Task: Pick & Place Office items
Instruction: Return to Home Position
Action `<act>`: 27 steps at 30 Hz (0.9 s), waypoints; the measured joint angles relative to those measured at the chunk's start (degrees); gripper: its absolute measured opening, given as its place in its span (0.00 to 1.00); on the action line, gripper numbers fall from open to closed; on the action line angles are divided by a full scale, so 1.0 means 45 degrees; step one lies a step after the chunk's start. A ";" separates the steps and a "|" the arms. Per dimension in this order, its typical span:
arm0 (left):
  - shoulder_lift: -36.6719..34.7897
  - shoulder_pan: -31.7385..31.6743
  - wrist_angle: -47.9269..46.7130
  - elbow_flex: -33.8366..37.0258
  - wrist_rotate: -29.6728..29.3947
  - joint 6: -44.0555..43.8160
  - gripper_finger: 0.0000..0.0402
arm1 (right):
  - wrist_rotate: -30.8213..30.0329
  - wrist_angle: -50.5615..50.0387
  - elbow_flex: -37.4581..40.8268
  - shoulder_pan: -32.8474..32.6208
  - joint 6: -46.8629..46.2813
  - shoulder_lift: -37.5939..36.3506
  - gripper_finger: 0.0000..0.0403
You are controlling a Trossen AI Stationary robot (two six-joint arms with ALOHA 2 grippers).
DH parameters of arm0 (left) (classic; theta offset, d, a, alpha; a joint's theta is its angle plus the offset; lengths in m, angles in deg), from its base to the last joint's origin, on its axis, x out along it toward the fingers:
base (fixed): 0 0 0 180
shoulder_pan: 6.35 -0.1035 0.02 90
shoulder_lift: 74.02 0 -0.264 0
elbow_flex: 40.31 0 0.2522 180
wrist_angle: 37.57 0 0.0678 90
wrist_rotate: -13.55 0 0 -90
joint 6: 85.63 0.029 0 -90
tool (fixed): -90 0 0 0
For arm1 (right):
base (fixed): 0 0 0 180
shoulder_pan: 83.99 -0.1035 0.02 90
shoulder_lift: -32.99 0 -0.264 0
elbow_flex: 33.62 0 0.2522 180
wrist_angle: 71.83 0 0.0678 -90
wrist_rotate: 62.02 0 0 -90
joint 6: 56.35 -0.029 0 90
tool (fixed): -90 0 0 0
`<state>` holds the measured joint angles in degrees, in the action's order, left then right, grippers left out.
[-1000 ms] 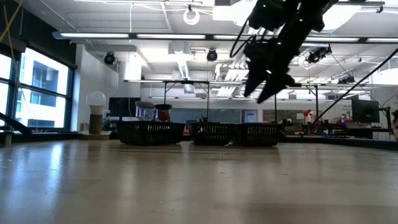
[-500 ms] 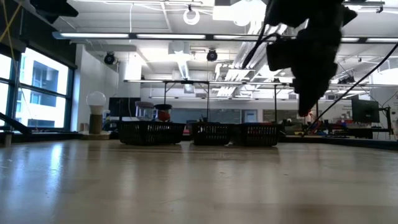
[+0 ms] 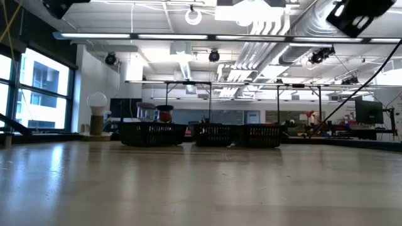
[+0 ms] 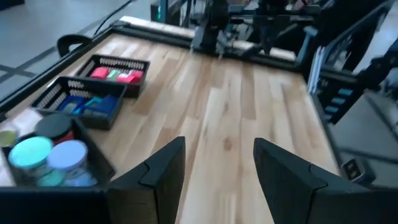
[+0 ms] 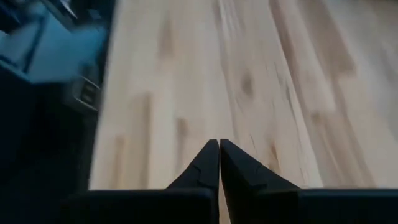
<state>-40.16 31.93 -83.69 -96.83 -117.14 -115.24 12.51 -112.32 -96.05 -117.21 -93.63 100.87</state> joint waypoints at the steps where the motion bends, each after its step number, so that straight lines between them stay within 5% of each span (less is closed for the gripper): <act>1: 0.0110 0.0000 0.0297 0.0004 -0.0003 0.0002 0.46 | -0.0690 0.0239 0.0066 -0.0504 0.0022 -0.0265 0.00; 6: 0.0733 -0.0002 0.1428 0.0005 -0.0446 0.0051 0.46 | -0.3207 0.2687 0.1715 -0.2587 0.0862 -0.1561 0.00; 12: 0.1148 -0.0001 0.0995 0.0005 -0.0676 0.1042 0.46 | -0.4550 0.6393 0.4691 -0.3207 0.2080 -0.2407 0.00; 21: 0.1152 -0.0009 -0.2180 0.0168 -0.1781 0.0196 0.46 | -0.2867 1.4764 0.8784 -0.1643 0.4872 -0.2706 0.00; 27: 0.0947 -0.0016 -0.2454 0.1046 -0.2030 -0.0146 0.37 | -0.0780 1.6190 0.9568 -0.0237 0.4640 -0.2706 0.00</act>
<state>-35.90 31.86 -94.73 -92.13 -126.27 -115.90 9.00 -39.47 -52.99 -118.27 -72.75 88.70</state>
